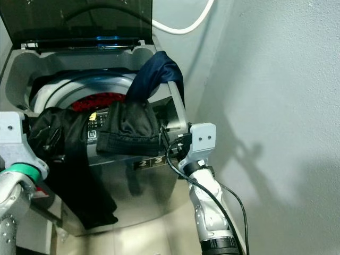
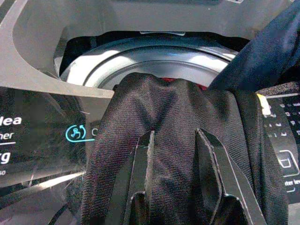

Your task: Clothes washing

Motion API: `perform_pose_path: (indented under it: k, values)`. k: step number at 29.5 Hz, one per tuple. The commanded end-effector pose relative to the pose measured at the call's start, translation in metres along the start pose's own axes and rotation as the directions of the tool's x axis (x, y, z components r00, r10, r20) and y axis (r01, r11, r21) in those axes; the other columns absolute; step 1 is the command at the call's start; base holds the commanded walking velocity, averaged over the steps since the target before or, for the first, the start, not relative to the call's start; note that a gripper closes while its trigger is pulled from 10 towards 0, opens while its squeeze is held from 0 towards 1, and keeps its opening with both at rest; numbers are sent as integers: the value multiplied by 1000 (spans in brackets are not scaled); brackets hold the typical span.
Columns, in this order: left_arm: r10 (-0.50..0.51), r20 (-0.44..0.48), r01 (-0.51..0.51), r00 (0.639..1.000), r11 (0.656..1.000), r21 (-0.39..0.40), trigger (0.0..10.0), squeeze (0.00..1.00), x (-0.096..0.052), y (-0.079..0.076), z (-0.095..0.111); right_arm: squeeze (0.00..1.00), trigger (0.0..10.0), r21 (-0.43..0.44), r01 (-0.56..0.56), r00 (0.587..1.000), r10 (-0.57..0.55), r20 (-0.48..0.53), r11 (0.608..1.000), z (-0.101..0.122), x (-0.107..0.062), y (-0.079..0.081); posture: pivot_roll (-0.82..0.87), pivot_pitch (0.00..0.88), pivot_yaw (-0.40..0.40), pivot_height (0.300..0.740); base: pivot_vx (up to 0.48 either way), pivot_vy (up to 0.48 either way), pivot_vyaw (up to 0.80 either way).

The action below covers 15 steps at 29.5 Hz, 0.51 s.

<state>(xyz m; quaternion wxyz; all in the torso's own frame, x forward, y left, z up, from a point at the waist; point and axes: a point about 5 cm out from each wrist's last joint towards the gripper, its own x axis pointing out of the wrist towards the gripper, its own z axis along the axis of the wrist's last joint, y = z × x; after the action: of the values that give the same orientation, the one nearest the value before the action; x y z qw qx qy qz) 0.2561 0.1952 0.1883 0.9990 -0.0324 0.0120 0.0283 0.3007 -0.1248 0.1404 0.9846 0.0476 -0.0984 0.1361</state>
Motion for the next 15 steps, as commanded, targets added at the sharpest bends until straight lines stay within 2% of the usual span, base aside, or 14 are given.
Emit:
perform_pose_path:
  k: [1, 7, 8, 9, 10, 11, 15]
  values:
    - [-9, -99, 9, 995, 1000, 4, 10000, 0, 0, 3, -15, 0, 10000, 5, -14, 1000, 14, -26, 1000, -5, -2, 3, 85, 19, 10, 740, 0, 0, 0]
    - [-40, -130, 42, 991, 999, 16, 10000, 0, -2, 2, -17, 0, 10000, 4, -17, 1000, 17, -26, 1000, -5, -2, 3, 86, 18, 9, 740, 0, 0, 0]
    - [-43, -131, 45, 990, 999, 15, 9098, 0, -2, 1, -17, 0, 10000, 4, -17, 1000, 17, -25, 1000, -4, -2, 3, 86, 18, 9, 740, 0, 0, 0]
    - [-44, -132, 47, 990, 999, 17, 3098, 0, -2, 1, -17, 0, 10000, 3, -18, 1000, 18, -25, 1000, -4, -2, 4, 85, 19, 9, 740, 0, 0, 0]
    - [-45, -135, 48, 990, 999, 18, 3098, 0, -2, 2, -17, 0, 10000, 3, -18, 1000, 19, -25, 1000, -4, -2, 4, 85, 19, 9, 740, 0, 0, 0]
    - [-46, -135, 49, 990, 999, 18, 0, 0, -2, 2, -16, 0, 10000, 3, -19, 1000, 19, -25, 1000, -4, -1, 4, 85, 19, 9, 740, 0, 0, 0]
    - [-52, -136, 55, 989, 998, 18, 0, 0, -2, 1, -15, 0, 10000, 4, -18, 1000, 18, -25, 1000, -4, -2, 4, 85, 19, 9, 740, 0, 0, 0]
